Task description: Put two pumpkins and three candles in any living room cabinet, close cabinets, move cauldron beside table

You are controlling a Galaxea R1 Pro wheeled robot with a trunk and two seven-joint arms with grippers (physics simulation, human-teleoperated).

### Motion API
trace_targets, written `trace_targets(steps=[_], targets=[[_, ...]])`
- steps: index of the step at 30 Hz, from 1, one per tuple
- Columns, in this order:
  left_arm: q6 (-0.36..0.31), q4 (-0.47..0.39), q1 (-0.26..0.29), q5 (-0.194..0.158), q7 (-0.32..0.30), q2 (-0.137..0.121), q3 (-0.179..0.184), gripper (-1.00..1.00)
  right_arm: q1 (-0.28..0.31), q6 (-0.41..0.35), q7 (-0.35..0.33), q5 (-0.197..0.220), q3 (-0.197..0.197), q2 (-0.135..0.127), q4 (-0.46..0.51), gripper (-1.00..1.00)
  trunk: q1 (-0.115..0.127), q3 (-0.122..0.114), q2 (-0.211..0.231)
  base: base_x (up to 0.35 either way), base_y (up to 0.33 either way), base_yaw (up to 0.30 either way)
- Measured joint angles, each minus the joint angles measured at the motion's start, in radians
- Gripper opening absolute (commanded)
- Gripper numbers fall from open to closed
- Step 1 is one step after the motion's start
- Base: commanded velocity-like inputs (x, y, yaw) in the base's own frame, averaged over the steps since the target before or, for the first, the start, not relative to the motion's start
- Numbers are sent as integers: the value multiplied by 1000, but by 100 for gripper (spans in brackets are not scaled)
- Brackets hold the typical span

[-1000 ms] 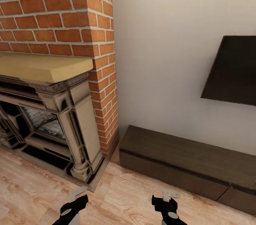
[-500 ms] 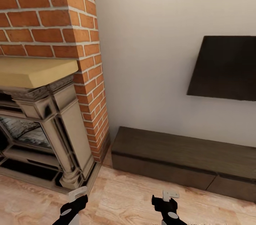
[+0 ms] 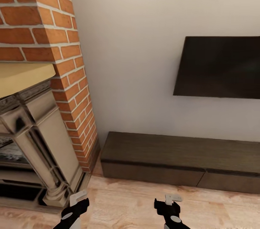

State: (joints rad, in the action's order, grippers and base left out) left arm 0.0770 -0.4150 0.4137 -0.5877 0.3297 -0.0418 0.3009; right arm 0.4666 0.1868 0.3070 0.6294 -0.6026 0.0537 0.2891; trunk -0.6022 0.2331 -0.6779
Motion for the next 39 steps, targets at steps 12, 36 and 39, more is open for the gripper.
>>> trace_targets(steps=[12, 36, 39], targets=[[0, 0, 0, 0, 0, 0, 0, 100, 0, 0, 0, 0, -1, 0, 0, 100, 0, 0, 0, 59, 0, -259], [0, 0, 0, 0, 0, 0, 0, 100, 0, 20, 4, -3, -5, 0, 9, 100, 0, 0, 0, 68, 56, -267], [0, -1, 0, 0, 0, 0, 0, 100, 0, 20, 4, -3, -5, 0, 8, 100, 0, 0, 0, 64, 24, -68]])
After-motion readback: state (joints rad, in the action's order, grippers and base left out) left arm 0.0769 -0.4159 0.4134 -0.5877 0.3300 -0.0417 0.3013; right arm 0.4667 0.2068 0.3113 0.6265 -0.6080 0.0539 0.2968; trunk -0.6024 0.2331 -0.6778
